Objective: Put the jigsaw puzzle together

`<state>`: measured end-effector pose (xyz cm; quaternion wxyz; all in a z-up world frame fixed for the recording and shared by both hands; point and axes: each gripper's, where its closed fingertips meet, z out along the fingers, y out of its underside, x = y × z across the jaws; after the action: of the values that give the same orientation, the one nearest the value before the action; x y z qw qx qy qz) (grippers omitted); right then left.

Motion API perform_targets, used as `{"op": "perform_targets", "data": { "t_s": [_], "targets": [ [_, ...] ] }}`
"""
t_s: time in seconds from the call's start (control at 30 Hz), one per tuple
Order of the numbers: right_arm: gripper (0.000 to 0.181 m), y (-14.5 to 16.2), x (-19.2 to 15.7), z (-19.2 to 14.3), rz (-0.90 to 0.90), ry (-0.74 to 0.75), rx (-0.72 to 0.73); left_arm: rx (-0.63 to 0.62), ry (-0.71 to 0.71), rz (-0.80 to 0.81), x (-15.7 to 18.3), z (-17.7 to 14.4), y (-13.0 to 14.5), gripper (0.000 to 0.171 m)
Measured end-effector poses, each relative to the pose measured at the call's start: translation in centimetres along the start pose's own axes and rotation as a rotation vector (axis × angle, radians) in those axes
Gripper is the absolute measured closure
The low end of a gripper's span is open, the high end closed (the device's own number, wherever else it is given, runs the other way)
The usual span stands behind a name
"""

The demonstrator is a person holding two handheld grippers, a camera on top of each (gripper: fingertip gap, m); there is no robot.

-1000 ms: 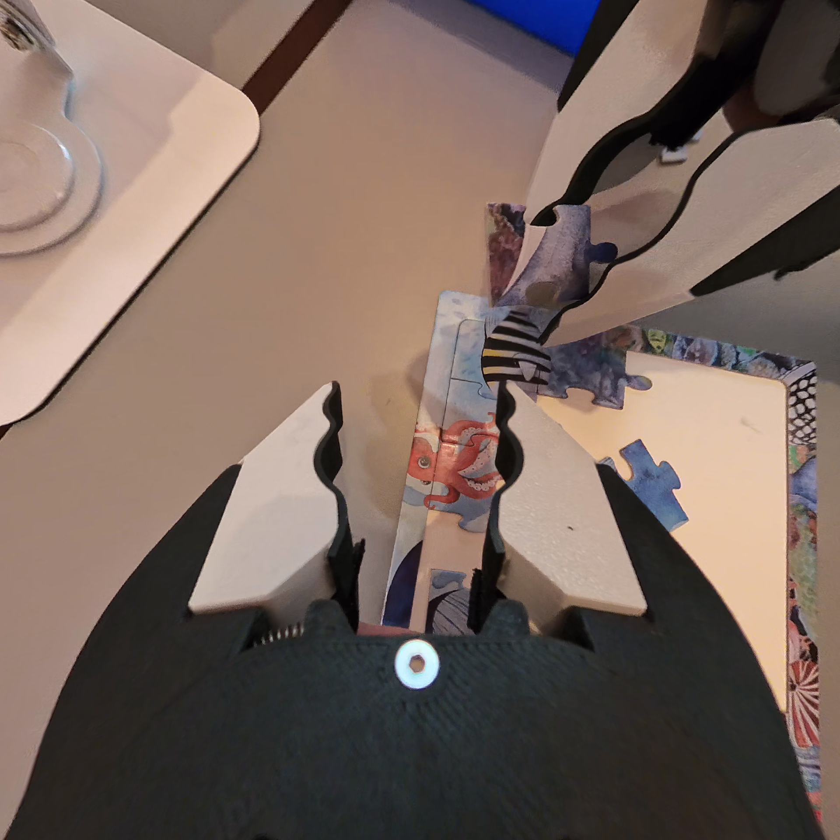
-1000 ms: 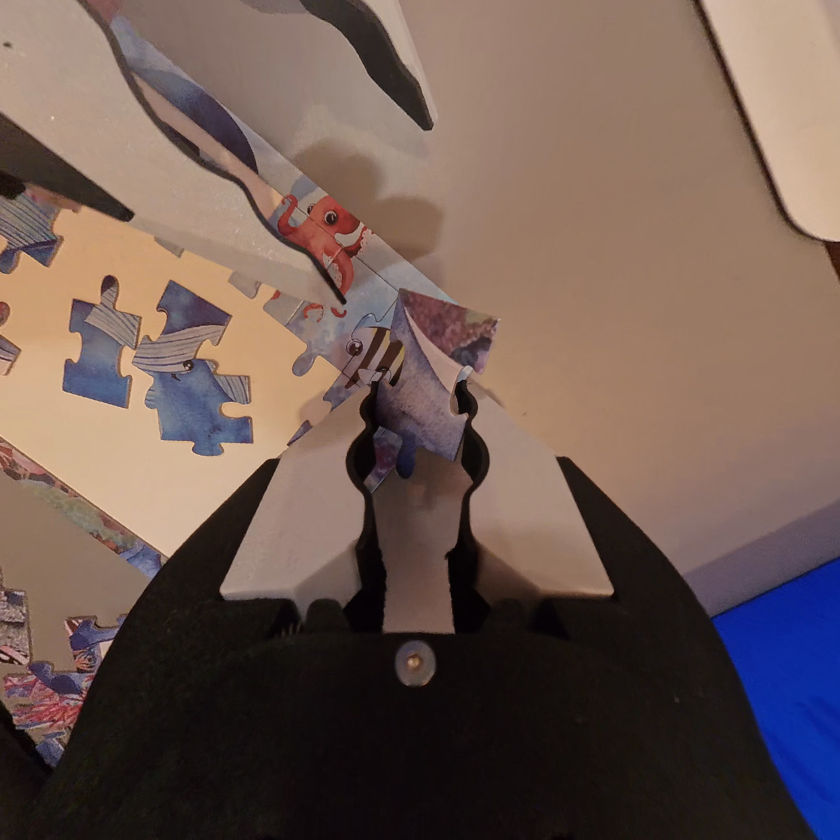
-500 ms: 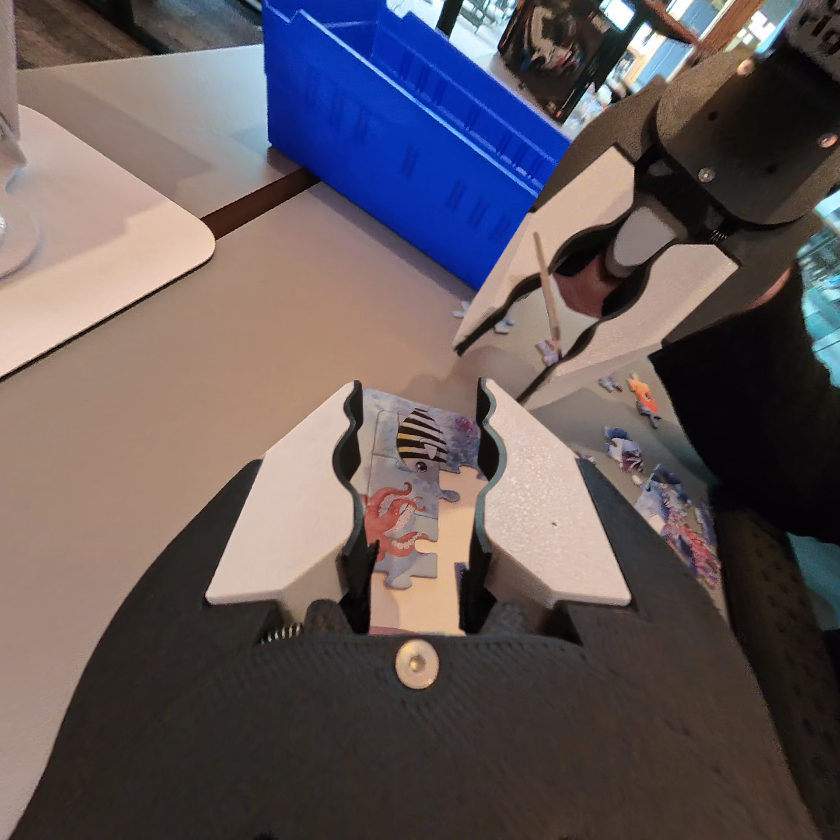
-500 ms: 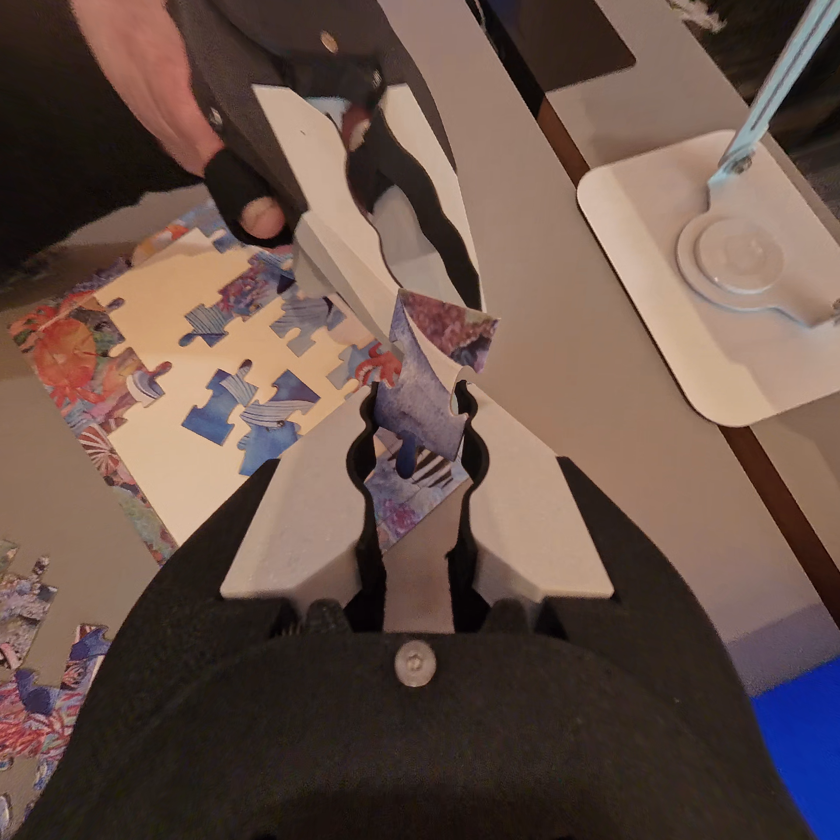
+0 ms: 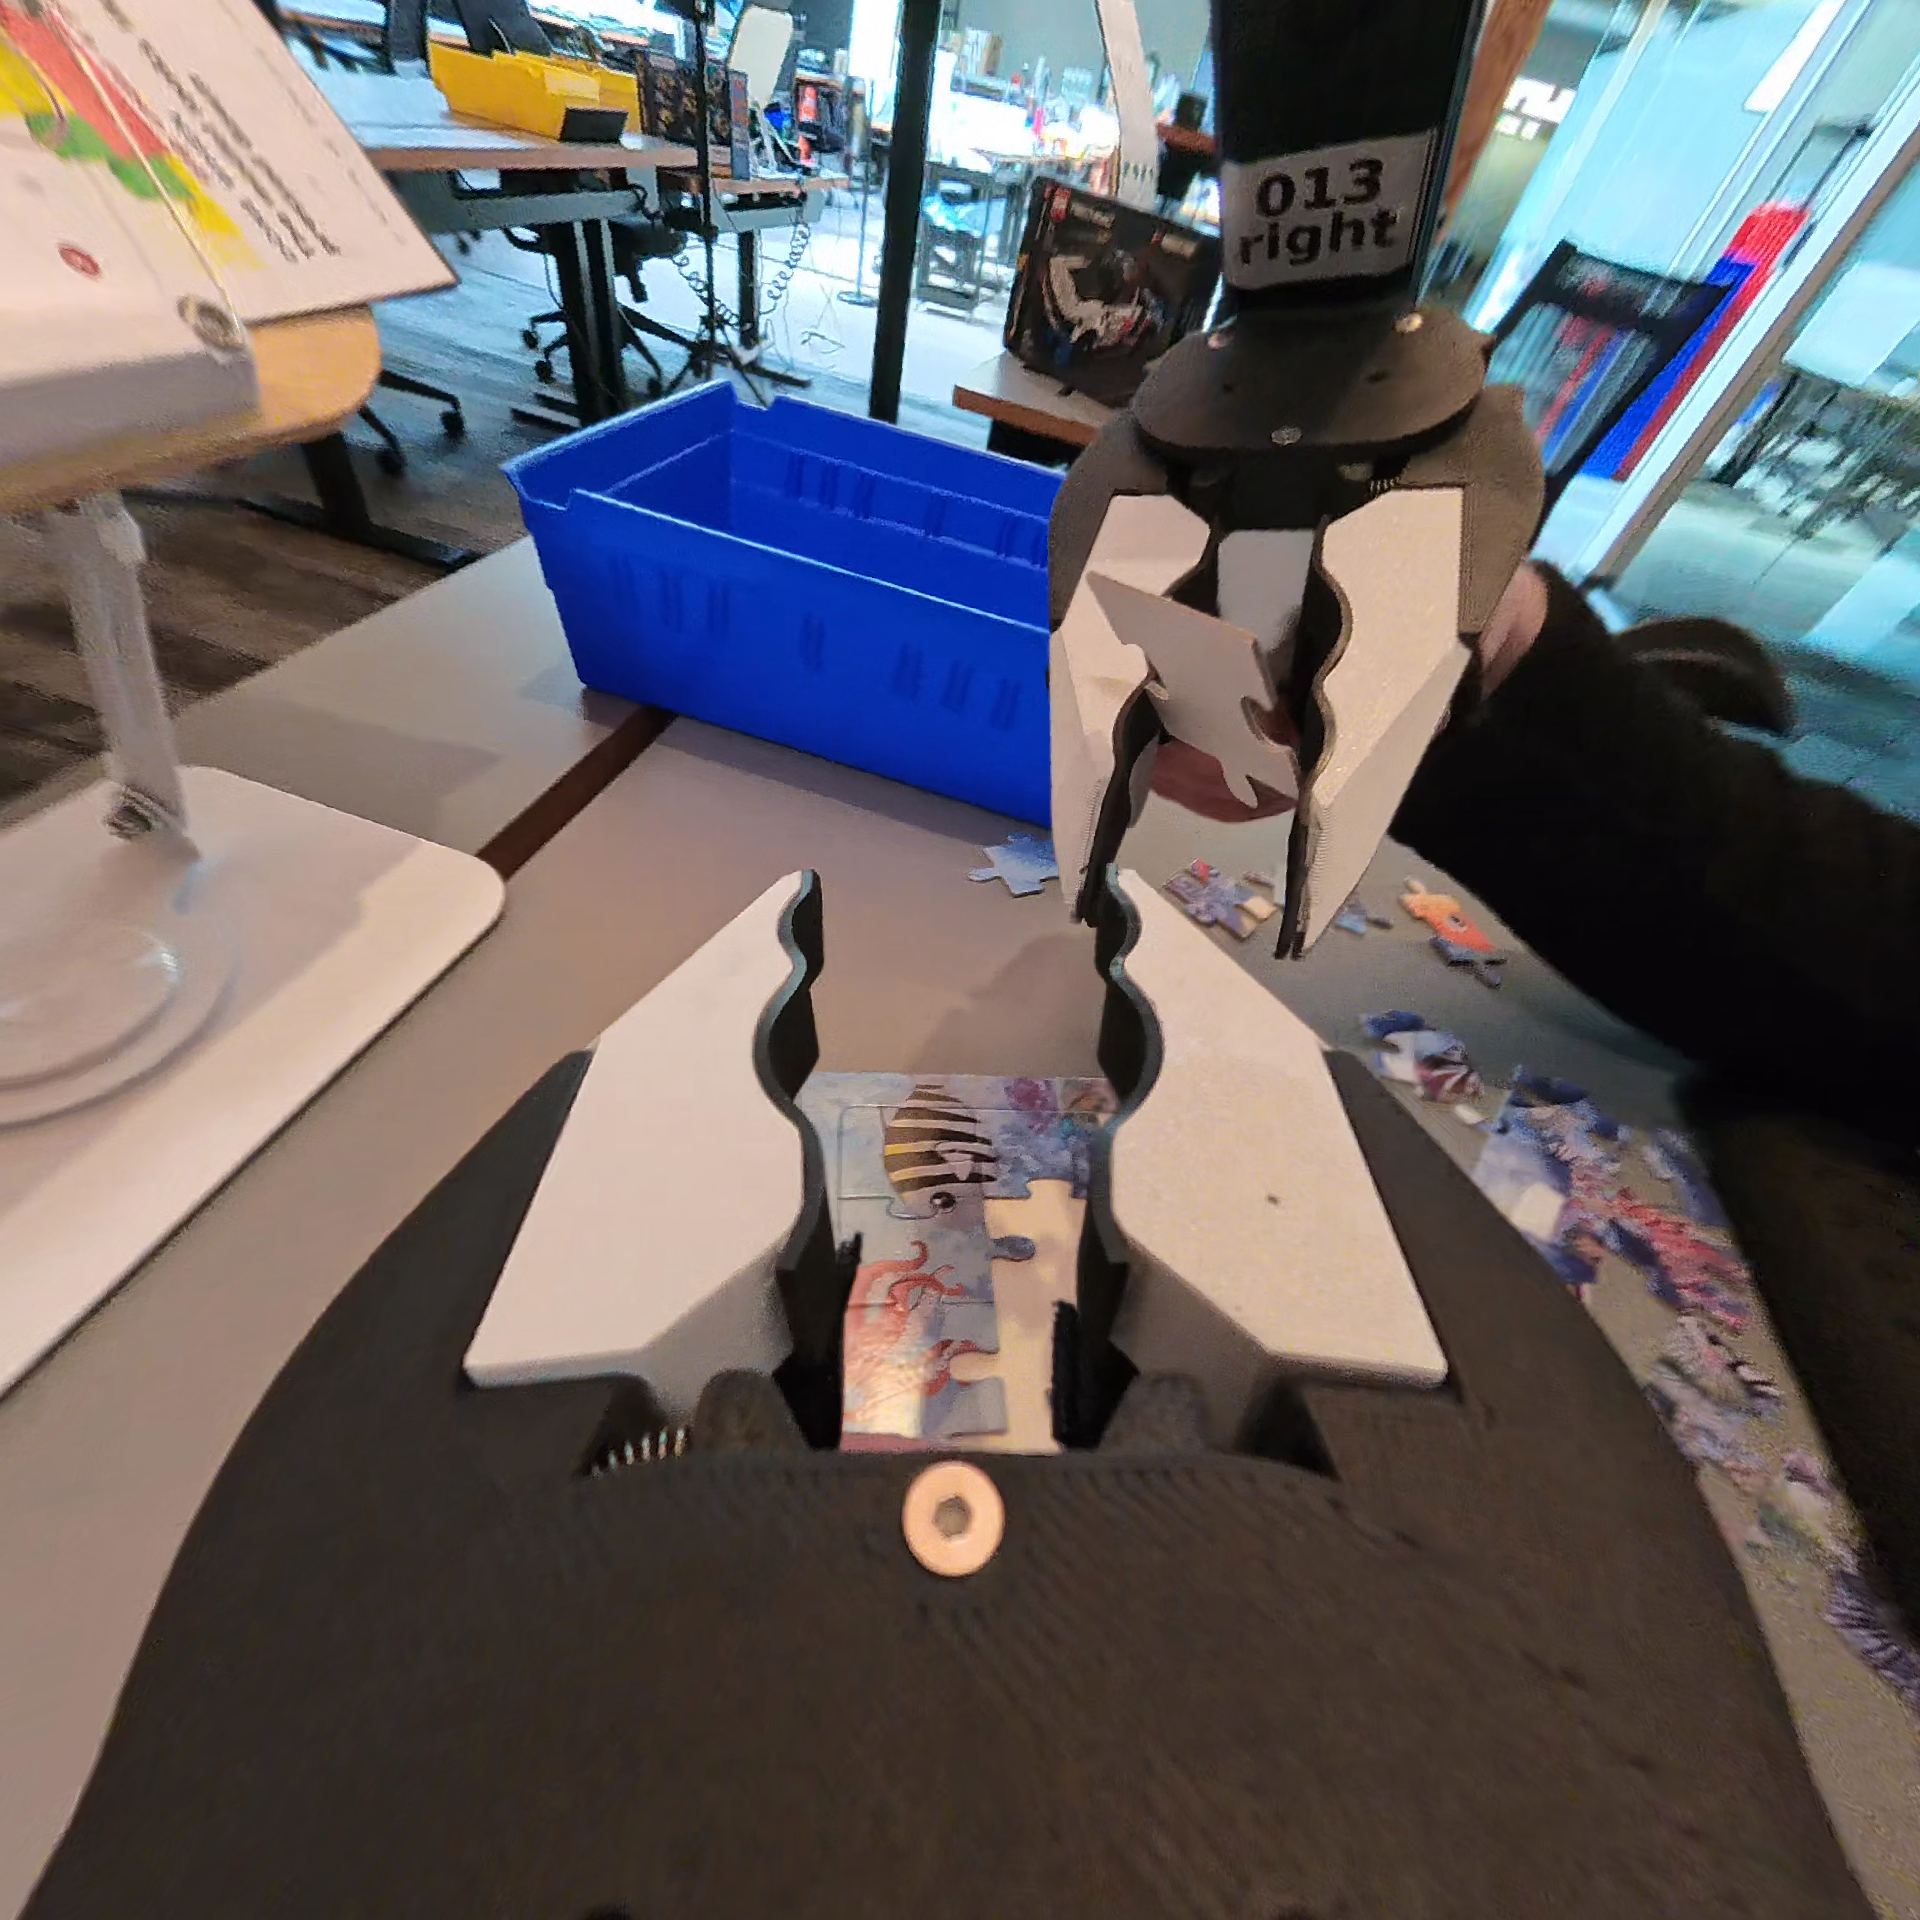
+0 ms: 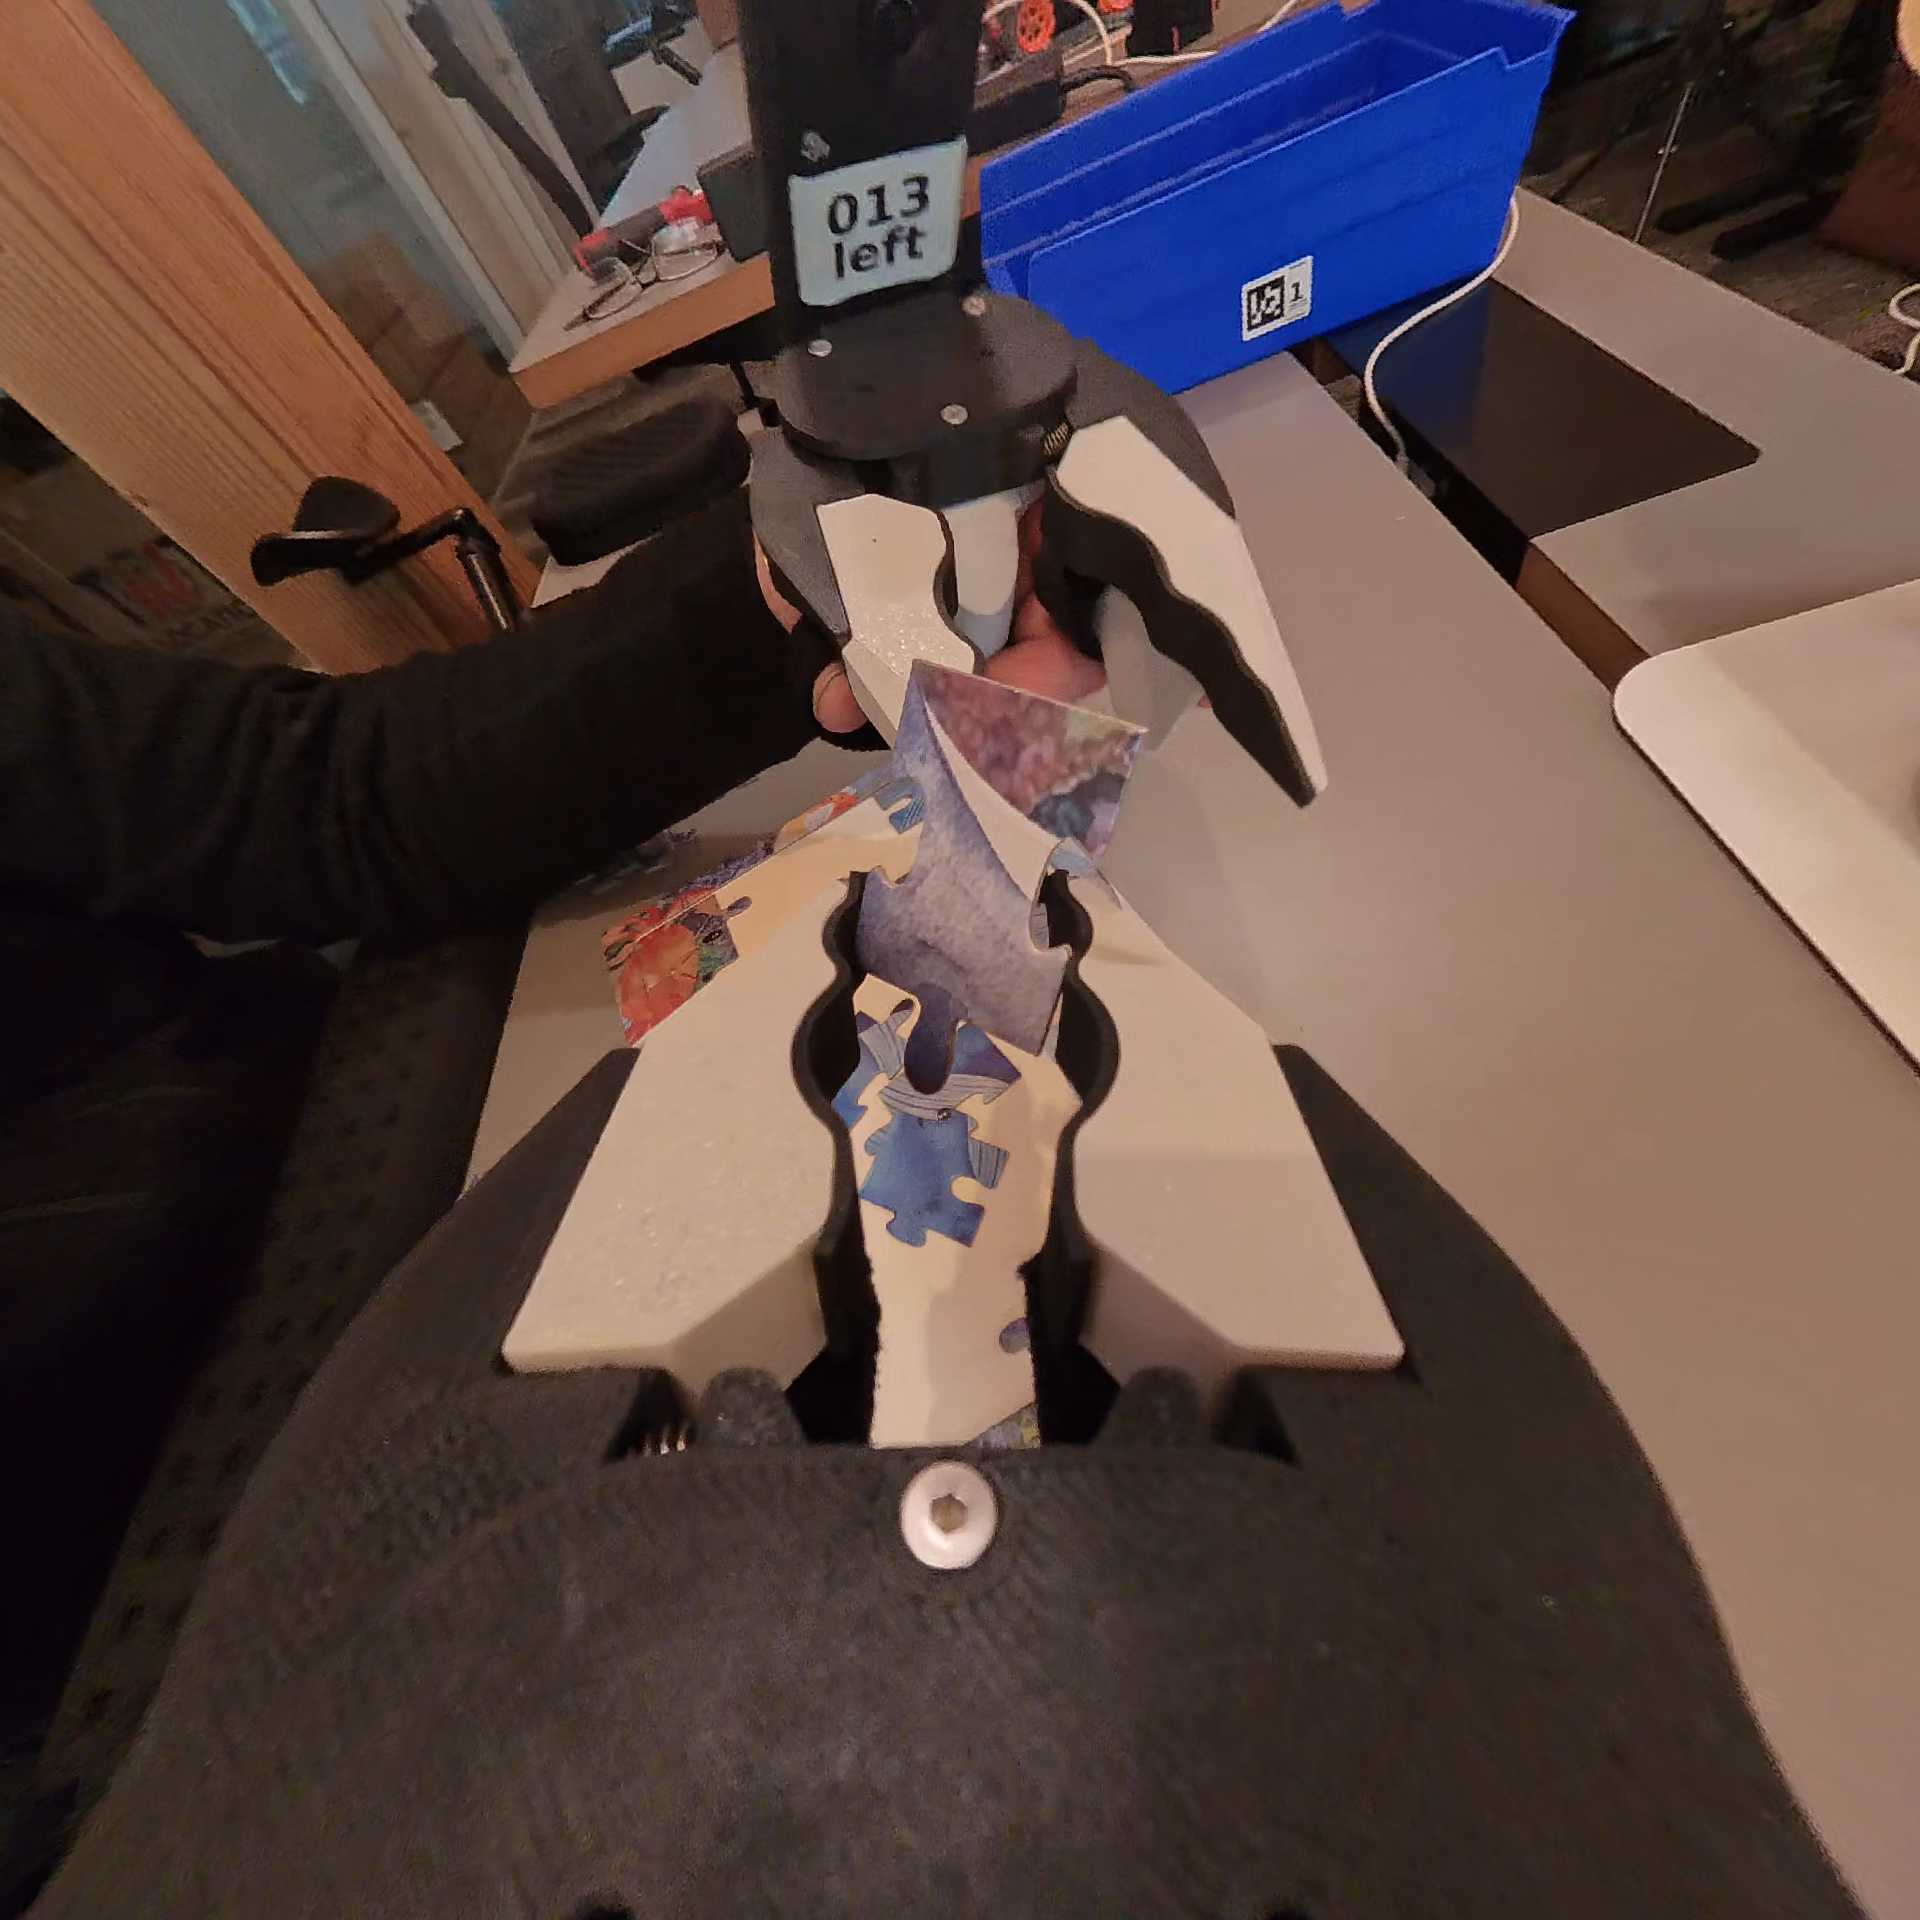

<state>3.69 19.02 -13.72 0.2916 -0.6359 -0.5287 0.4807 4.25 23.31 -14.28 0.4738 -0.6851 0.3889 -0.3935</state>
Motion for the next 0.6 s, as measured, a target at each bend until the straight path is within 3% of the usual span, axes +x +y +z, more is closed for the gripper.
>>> {"op": "perform_targets", "data": {
  "t_s": [0.17,0.4,0.6],
  "targets": [
    [0.149,1.0,1.5,0.0,-0.088,0.145,-0.095,-0.084,-0.092,0.035,-0.8,-0.8,0.0,0.121],
    [0.148,1.5,3.1,0.3,-0.269,0.362,-0.233,-0.019,-0.057,-0.053,-0.6,-0.2,-0.8,0.126],
    [0.148,1.4,3.4,0.8,-0.334,0.424,-0.271,-0.013,-0.061,-0.044,-0.5,0.3,-0.7,0.155]
  ]
}}
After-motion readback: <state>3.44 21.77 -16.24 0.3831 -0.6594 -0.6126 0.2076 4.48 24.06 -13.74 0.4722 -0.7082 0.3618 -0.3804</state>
